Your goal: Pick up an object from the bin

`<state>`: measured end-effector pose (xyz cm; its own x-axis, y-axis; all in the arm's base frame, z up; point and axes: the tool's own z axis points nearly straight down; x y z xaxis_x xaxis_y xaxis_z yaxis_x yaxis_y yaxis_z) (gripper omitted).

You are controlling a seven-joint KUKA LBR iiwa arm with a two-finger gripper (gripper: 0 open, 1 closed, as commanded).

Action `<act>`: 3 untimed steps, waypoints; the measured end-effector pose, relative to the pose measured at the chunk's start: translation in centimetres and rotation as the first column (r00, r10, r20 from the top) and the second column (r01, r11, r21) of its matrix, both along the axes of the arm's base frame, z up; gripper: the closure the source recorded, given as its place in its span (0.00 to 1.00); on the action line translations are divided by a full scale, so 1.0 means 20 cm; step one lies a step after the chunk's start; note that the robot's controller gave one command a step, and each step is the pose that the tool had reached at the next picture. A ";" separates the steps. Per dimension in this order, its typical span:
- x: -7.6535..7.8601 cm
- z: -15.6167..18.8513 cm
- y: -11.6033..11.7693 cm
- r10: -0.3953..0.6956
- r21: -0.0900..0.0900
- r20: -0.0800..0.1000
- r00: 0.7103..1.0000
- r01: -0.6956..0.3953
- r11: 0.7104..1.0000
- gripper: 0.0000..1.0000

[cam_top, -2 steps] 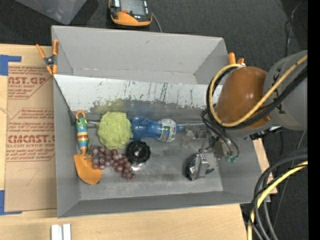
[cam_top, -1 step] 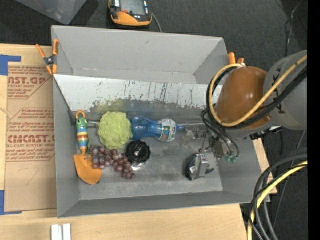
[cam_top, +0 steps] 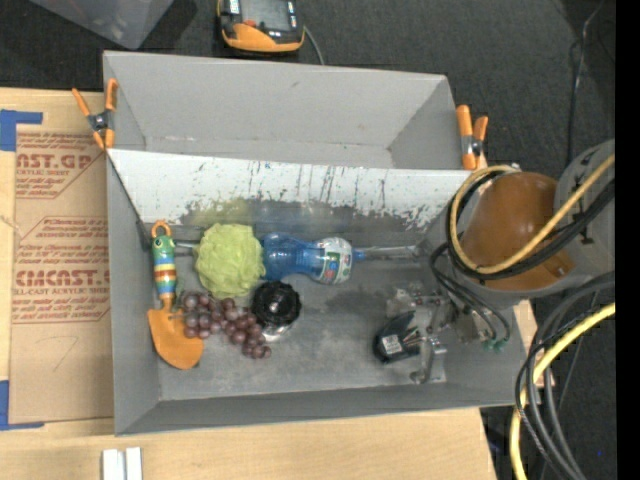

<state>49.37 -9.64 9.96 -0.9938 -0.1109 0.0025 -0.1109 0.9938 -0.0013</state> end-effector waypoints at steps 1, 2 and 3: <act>0.02 -0.05 0.06 0.281 0.002 0.008 0.960 -0.281 0.960 0.00; 0.02 -0.04 -0.04 -0.035 0.002 0.005 0.999 0.035 0.999 1.00; 0.02 -0.04 -0.04 -0.035 0.002 0.005 0.999 0.035 0.999 1.00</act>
Offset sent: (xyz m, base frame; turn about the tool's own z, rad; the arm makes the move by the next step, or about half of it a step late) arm 0.0038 -0.0094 -0.0067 0.0354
